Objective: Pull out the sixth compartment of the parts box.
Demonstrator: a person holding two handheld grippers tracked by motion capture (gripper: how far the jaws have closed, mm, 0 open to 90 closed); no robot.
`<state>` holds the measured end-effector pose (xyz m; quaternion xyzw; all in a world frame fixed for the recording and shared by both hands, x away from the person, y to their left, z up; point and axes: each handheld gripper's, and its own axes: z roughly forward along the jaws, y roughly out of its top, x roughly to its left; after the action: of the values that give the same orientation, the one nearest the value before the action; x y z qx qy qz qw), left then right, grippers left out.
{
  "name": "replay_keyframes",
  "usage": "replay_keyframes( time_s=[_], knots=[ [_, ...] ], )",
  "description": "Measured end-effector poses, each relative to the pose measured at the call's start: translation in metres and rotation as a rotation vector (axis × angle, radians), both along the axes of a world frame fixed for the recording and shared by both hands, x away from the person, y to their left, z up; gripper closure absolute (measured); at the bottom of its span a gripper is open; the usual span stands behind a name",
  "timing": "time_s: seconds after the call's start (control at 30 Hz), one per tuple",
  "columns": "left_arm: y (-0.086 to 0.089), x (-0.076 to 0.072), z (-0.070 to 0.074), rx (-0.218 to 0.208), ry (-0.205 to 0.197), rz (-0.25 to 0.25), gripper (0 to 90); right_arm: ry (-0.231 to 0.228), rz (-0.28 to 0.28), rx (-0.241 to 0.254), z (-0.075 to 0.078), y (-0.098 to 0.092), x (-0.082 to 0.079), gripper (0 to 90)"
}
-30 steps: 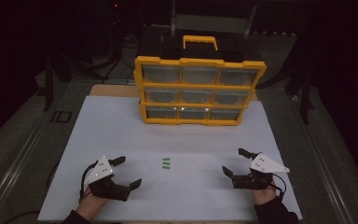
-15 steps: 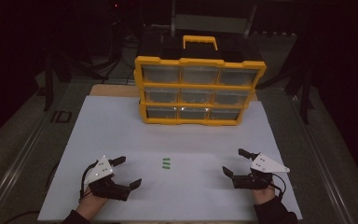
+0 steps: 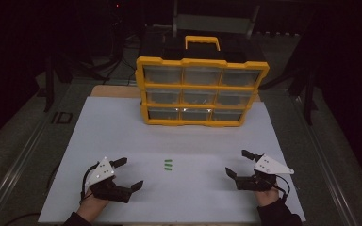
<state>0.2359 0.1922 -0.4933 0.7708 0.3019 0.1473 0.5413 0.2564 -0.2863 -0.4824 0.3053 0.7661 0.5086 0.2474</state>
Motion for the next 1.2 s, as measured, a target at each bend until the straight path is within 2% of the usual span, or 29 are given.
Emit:
replay_keyframes(
  time_s=[0.3, 0.37, 0.43, 0.63, 0.8, 1.2],
  knots=[
    [0.000, 0.000, 0.000, -0.005, -0.002, -0.005, 0.0, -0.036, 0.035, -0.022, 0.012, 0.003, -0.006, 9.2],
    [-0.001, -0.001, 0.000, -0.006, -0.002, -0.007, 0.0, -0.066, 0.033, -0.033, 0.017, 0.003, -0.008, 9.2],
    [-0.001, -0.001, 0.001, -0.002, -0.004, -0.008, 0.0, -0.080, 0.045, -0.031, 0.023, 0.003, -0.010, 9.2],
    [-0.001, -0.001, 0.001, -0.007, -0.003, -0.007, 0.0, -0.134, 0.041, -0.068, 0.044, 0.005, -0.010, 9.2],
    [-0.001, 0.000, 0.001, -0.007, -0.002, -0.008, 0.0, -0.158, 0.040, -0.084, 0.060, 0.007, -0.003, 9.3],
    [0.000, 0.000, 0.001, -0.009, -0.001, -0.009, 0.0, -0.266, 0.021, -0.149, 0.093, 0.019, 0.018, 9.4]
  ],
)
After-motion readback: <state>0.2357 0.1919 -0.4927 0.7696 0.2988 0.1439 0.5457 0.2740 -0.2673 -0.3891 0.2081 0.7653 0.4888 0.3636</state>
